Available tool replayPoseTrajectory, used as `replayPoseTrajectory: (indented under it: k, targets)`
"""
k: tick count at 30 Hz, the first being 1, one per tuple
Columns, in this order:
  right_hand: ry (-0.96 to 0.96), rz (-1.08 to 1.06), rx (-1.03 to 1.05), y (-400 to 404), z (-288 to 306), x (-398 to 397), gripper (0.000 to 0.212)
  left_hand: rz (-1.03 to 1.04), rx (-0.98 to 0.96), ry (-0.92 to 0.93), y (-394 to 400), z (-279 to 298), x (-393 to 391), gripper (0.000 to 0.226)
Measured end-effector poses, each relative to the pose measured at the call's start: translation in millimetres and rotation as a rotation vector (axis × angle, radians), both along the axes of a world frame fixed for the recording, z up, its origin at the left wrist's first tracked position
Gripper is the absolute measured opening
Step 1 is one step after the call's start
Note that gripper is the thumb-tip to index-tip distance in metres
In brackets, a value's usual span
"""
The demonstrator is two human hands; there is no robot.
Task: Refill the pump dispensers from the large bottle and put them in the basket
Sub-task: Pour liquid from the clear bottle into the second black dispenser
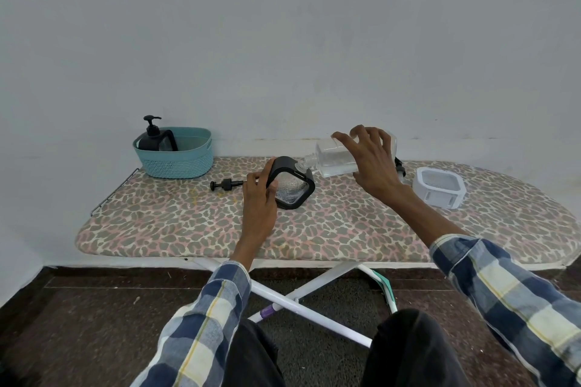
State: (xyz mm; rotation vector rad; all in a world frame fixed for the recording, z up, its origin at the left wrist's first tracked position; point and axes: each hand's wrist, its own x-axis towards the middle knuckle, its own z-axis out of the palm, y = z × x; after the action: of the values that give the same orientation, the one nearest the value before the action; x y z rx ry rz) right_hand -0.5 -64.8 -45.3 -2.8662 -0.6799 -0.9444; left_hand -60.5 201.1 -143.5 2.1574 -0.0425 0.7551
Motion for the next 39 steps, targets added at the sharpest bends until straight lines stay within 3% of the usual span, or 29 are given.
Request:
replayPoseTrajectory:
  k: [6,39]
  targets:
    - [-0.007,0.002,0.000,-0.1,0.2,0.5,0.107,-0.001,-0.003,-0.019,-1.3,2.2,-2.5,0.060]
    - [-0.027,-0.003,-0.025,0.9,1.3,3.6,0.109,-0.001,-0.014,-0.002,-2.3,4.5,-6.9,0.055]
